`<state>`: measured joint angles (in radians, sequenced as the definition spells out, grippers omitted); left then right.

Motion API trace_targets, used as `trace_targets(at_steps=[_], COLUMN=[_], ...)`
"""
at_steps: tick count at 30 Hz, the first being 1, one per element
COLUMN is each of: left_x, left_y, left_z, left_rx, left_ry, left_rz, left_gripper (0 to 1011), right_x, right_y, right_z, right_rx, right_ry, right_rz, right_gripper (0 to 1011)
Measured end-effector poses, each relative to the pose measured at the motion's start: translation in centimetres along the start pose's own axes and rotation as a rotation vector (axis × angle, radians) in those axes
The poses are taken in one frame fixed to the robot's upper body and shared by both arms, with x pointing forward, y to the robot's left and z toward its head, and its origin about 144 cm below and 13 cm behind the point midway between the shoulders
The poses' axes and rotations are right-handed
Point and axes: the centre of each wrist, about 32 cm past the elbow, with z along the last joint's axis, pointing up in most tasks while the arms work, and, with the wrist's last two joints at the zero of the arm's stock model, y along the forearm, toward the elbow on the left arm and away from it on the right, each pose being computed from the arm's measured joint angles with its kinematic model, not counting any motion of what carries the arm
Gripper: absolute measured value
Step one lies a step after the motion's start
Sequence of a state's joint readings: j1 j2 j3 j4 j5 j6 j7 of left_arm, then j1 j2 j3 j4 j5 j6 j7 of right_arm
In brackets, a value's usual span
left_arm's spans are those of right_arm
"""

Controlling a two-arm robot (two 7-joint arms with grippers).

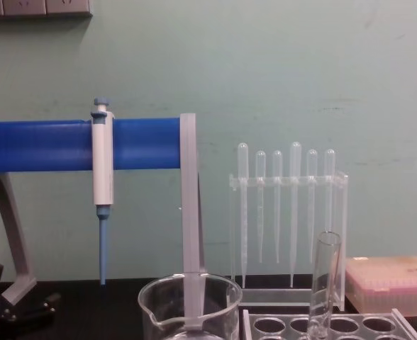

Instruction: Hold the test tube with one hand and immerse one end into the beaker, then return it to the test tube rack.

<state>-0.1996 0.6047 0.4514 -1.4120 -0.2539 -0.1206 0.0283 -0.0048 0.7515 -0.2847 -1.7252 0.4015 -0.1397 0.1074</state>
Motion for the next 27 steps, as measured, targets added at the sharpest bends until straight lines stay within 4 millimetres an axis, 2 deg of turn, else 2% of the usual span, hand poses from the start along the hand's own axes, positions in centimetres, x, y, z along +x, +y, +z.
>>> trace_targets(at_steps=[6, 13, 20, 27], left_x=[0.0, 0.0, 0.0, 0.0], left_y=[0.0, 0.0, 0.0, 0.0], left_z=[0.0, 0.0, 0.0, 0.0], left_rx=[0.000, 0.000, 0.000, 0.000], left_ry=[0.000, 0.000, 0.000, 0.000], left_rz=[0.000, 0.000, 0.000, 0.000], left_gripper=[1000, 1000, 1000, 1000], right_x=[-0.1, -1.3, -3.5, -5.3], right_y=[-2.0, -2.6, -2.1, -0.1], right_z=[0.3, 0.4, 0.9, 1.3], right_rx=[-0.003, 0.001, 0.010, 0.006], right_ry=[0.040, 0.076, 0.098, 0.111], right_rz=[0.149, 0.255, 0.315, 0.323], right_gripper=[1002, 1002, 1002, 1002])
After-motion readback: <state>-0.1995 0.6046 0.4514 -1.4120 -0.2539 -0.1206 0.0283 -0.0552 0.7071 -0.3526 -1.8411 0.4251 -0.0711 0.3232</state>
